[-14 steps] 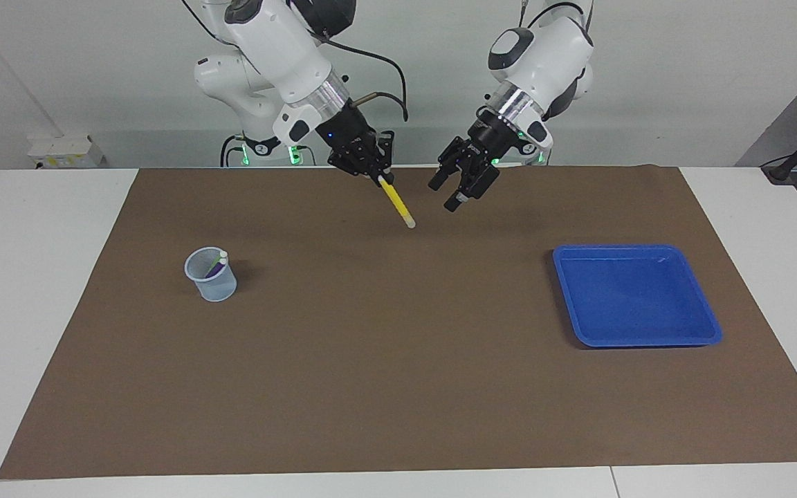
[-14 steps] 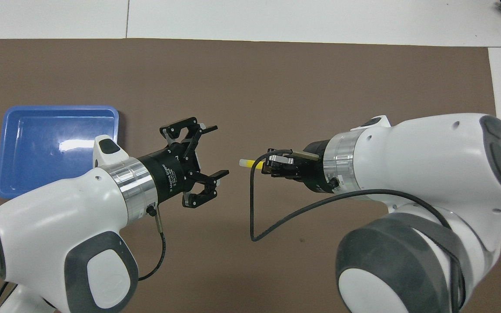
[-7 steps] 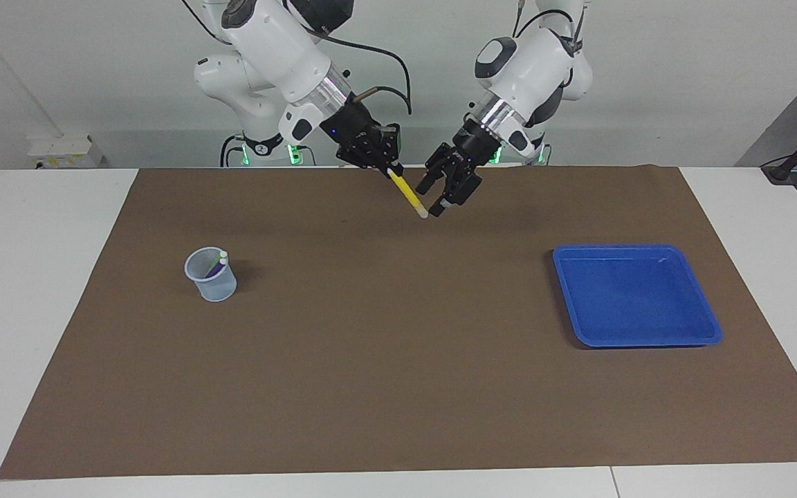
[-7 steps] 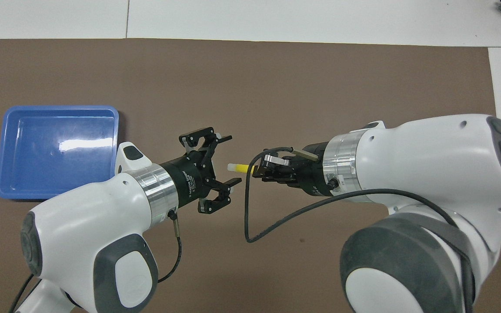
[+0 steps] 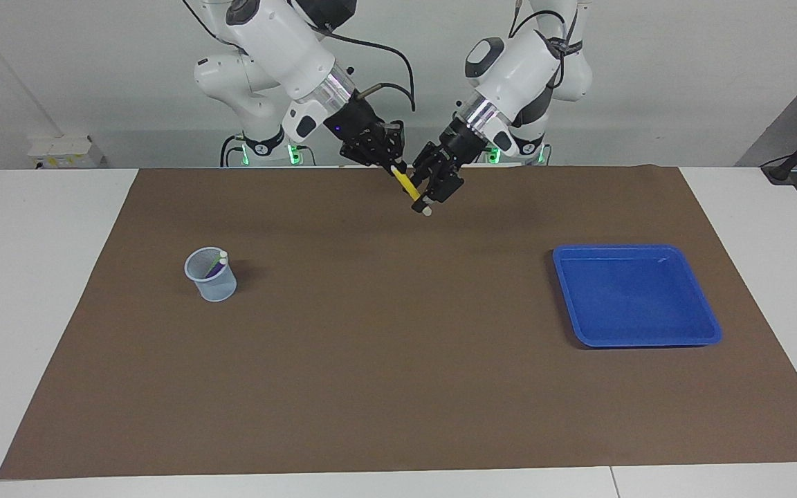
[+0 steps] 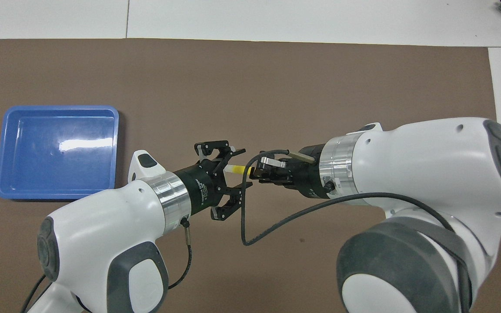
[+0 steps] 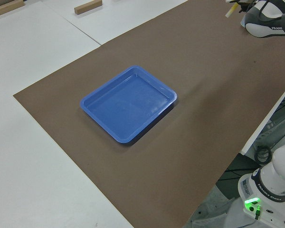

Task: Right arm passes pens to left for tray arrangement
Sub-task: 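Close the left gripper on the yellow pen held by the right gripper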

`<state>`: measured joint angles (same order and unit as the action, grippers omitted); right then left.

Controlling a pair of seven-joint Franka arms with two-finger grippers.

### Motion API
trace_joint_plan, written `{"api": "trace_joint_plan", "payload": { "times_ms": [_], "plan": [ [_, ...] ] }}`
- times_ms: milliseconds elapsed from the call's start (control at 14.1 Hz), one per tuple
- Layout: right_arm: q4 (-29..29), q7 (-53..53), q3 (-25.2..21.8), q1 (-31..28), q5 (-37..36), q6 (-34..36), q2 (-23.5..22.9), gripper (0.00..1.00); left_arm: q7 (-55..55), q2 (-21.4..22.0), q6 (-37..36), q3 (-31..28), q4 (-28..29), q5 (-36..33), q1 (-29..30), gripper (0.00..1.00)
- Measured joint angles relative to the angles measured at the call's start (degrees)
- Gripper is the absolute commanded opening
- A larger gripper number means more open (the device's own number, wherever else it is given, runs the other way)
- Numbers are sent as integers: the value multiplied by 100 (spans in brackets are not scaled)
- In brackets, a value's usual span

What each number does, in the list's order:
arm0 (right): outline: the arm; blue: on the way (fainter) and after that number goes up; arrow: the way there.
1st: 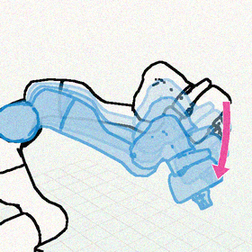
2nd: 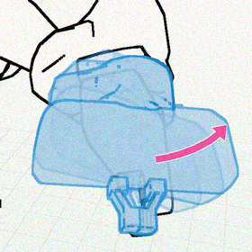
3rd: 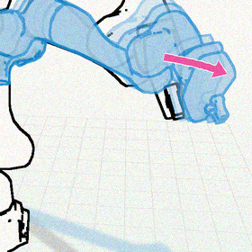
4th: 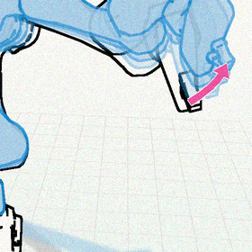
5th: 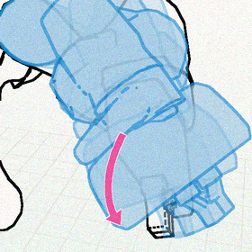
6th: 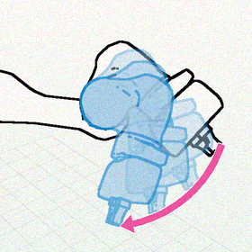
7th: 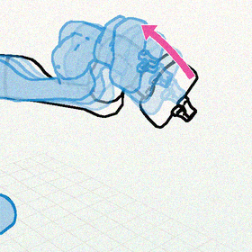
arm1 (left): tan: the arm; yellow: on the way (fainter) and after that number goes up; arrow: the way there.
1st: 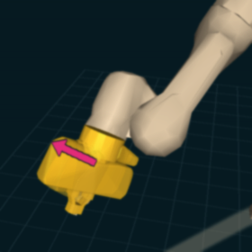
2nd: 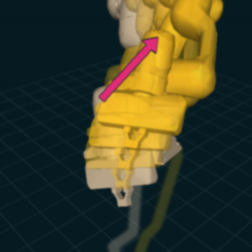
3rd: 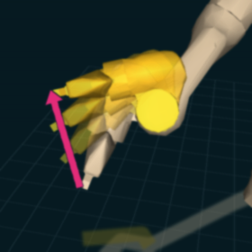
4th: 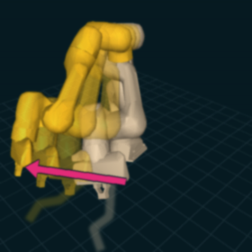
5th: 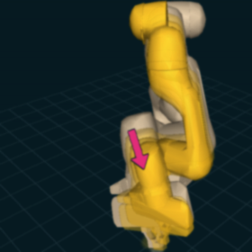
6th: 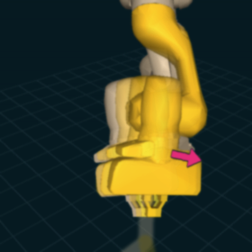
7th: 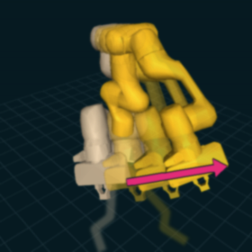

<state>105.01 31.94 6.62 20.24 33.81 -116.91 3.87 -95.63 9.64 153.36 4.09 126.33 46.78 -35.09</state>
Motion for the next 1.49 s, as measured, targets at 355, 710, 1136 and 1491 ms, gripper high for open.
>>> {"api": "trace_joint_plan", "payload": {
  "times_ms": [355,710,1136,1491],
  "plan": [
    [1,0,0,0,0,-3,1,0,-12,0,-10,-12,4,3,0,50],
    [1,0,0,1,0,-3,1,0,-15,28,-229,-36,3,3,7,45],
    [5,0,0,2,0,-3,2,0,-15,134,-513,-120,-4,3,77,8],
    [20,0,-5,2,0,-17,7,0,-2,164,-597,-123,-4,3,117,0]
  ]
}}
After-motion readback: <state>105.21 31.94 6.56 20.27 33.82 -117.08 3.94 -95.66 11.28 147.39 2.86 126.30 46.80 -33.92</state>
